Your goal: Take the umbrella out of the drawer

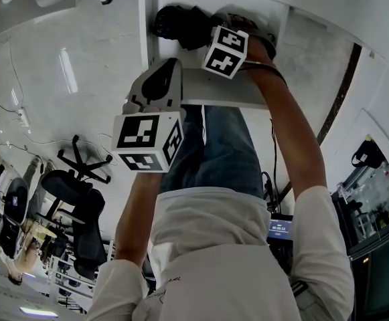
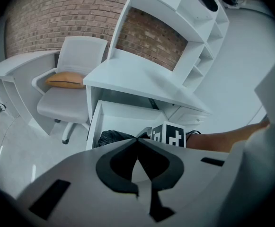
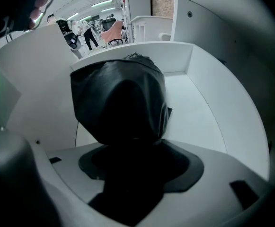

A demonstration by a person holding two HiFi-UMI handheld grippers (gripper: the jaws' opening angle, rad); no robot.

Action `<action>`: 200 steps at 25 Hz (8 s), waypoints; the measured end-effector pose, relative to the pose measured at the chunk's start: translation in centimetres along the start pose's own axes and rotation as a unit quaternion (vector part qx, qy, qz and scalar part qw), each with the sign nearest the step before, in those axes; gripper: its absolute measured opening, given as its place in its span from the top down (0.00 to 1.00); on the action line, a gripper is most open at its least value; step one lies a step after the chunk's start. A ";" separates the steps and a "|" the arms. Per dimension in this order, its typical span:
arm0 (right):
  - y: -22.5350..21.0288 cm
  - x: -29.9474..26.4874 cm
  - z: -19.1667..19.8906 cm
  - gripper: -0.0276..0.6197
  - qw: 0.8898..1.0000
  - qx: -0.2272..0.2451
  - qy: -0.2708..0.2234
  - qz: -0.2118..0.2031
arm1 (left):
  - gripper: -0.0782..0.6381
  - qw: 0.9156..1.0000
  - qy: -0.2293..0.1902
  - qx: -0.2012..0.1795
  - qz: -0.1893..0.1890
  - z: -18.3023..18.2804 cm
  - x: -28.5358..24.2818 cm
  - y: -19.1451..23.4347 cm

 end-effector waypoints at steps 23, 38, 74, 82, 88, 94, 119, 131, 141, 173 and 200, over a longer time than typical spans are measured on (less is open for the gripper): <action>1.0 0.9 0.3 0.59 0.999 -0.031 -0.023 -0.020 | 0.87 1.000 0.000 0.019 0.002 -0.1 1.2 1.0; 3.0 1.8 1.2 0.59 0.999 -0.021 -0.010 -0.035 | 0.87 0.999 -0.006 0.024 0.031 -0.4 2.0 -0.6; 2.9 9.1 -2.4 0.58 0.998 -0.003 -0.042 0.039 | 0.87 0.994 -0.040 0.074 0.065 -3.3 6.5 0.3; 3.5 10.3 -2.4 0.58 0.998 -0.005 -0.044 0.035 | 0.87 0.996 -0.036 0.051 0.058 -2.9 7.4 -0.1; 3.5 11.8 -2.4 0.58 0.998 0.003 -0.043 0.043 | 0.87 0.996 -0.040 0.056 0.060 -3.5 7.9 0.0; 3.5 13.4 -2.4 0.58 0.997 -0.013 -0.057 0.042 | 0.87 0.996 -0.043 0.051 0.063 -3.9 8.4 -0.2; 5.6 19.2 -3.1 0.58 0.992 -0.051 -0.090 0.071 | 0.87 0.995 -0.060 0.035 0.068 -4.5 12.2 -1.1; 7.2 22.1 -2.7 0.58 0.989 -0.068 -0.102 0.079 | 0.87 0.993 -0.078 0.009 0.087 -4.4 14.8 -2.4; 8.1 25.7 -3.5 0.58 0.987 -0.062 -0.114 0.098 | 0.87 0.987 -0.119 0.001 0.107 -6.8 17.3 -3.8; 10.5 33.9 -6.7 0.58 0.975 -0.076 -0.149 0.145 | 0.87 0.969 -0.205 0.042 0.135 -11.9 22.4 0.1; 11.5 37.8 -7.2 0.58 0.943 -0.156 -0.235 0.176 | 0.87 0.966 -0.215 0.059 0.134 -13.3 22.3 1.2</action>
Point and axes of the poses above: the fingertips, and each gripper's own axes: x backward along the fingers, y to its left, z out of its underside, the point moved 3 cm from there along x, backward along the fingers, and after that the axes turned 7 degrees about -z, right-handed, at the moved point
